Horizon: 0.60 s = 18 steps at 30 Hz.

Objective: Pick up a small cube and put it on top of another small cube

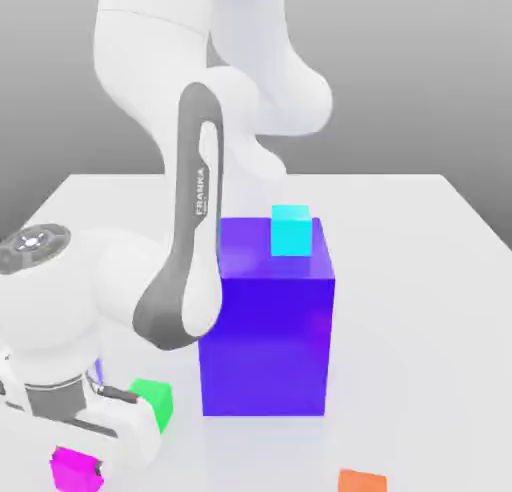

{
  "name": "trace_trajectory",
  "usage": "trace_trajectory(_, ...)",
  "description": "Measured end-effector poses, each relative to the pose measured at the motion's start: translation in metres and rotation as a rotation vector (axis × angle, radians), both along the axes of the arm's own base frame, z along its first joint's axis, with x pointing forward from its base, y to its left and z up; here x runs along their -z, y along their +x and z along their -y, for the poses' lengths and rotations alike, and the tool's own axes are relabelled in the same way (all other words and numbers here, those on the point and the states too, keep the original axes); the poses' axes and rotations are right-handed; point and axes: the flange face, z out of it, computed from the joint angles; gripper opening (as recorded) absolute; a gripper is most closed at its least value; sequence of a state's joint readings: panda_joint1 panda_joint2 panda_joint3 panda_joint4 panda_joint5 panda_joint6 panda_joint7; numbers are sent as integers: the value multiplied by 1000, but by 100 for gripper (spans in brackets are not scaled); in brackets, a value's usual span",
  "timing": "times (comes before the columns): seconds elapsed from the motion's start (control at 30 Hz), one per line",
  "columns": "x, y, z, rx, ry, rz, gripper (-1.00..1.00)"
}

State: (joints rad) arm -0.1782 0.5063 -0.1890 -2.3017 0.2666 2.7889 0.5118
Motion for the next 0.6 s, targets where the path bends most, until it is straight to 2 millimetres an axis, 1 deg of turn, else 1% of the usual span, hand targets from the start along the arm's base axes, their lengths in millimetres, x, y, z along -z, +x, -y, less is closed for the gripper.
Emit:
trace_trajectory(0.03,4,0,0,0,0,0,-100)
trace_trajectory(0.07,-1,0,0,0,0,0,-100)
trace_trajectory(0.1,-11,1,0,-1,-1,0,-100)
trace_trajectory(0.2,-49,0,0,0,0,0,-100)
trace_trajectory(0.23,-58,-4,-3,13,6,0,-100)
trace_trajectory(0.37,-83,-32,-23,87,29,0,-100)
trace_trajectory(0.53,-107,-72,-51,179,15,0,-100)
trace_trajectory(0.57,-109,-79,-55,193,8,0,-100)
trace_trajectory(0.6,-104,-83,-56,202,4,0,-100)
